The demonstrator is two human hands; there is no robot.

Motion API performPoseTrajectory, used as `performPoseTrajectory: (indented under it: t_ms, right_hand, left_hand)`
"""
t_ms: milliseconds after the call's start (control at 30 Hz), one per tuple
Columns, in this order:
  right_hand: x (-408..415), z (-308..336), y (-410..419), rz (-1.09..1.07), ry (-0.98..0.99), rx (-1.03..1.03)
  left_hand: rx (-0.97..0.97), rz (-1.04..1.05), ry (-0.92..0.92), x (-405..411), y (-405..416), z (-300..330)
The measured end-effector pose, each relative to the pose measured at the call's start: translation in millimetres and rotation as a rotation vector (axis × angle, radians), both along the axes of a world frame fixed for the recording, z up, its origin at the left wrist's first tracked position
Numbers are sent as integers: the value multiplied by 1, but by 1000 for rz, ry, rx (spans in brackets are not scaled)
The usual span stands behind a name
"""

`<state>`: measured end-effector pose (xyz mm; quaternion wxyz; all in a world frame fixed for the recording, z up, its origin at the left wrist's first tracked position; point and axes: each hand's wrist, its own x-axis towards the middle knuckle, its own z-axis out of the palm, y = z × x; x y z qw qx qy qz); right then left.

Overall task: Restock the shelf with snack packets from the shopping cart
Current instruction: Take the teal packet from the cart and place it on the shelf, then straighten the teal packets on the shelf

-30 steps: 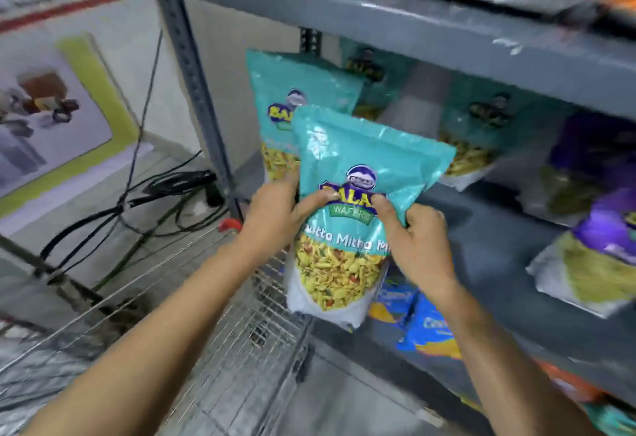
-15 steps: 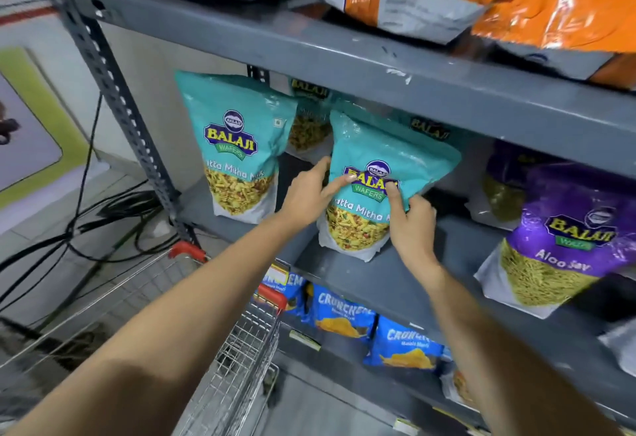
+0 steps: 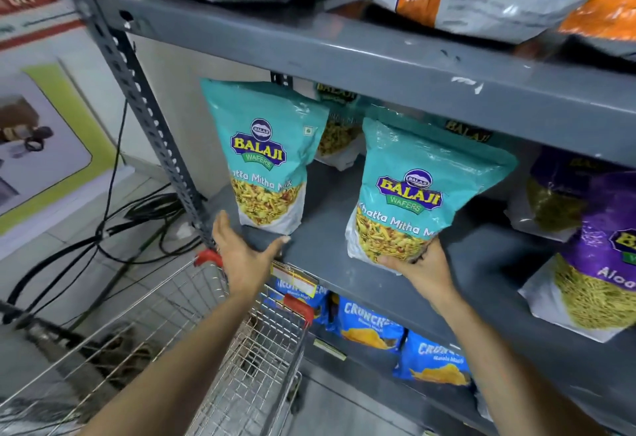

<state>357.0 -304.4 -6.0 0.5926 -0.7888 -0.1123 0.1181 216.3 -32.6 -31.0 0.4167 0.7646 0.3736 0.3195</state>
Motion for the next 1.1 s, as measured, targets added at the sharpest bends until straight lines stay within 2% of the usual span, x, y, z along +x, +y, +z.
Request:
performPoseTrajectory:
  t_ms: [100,300,400,533,567,633,733,800,867,967,1100]
  right_hand:
    - [-2,0,-1,-1,-3,-13]
    - [-8,-5,-5,10,9,-42]
    - [-13,-5,-4,7,17,-26]
    - [-15,7,-6,51,27,6]
    - [-16,16,-8,46,42,80]
    - [-14,36,-16,12,54,301]
    - [-6,77,-30,-101,81,518]
    - [-1,103,-34,-127,49,579]
    - [3,122,-30,-147,-31,587]
    - [7,140,-23,-242,-167,575]
    - [11,152,-22,-288,-197,606]
  left_hand:
    - [-37,-101,48,16,7,6]
    - [-32,22,2,34,9,7]
    - [-16,11,-47,32,8,7]
    - [-59,-23,5,27,5,12]
    - [-67,-5,-6,22,-1,16]
    - [45,-17,-149,6,-26,30]
    - [212,-262,-372,-5,-72,57]
    - [145,-458,-374,11,-88,79]
    - [-37,-549,-357,39,-97,107]
    - [-353,-594,-326,80,-100,155]
    - [-422,-560,-443,107,-92,189]
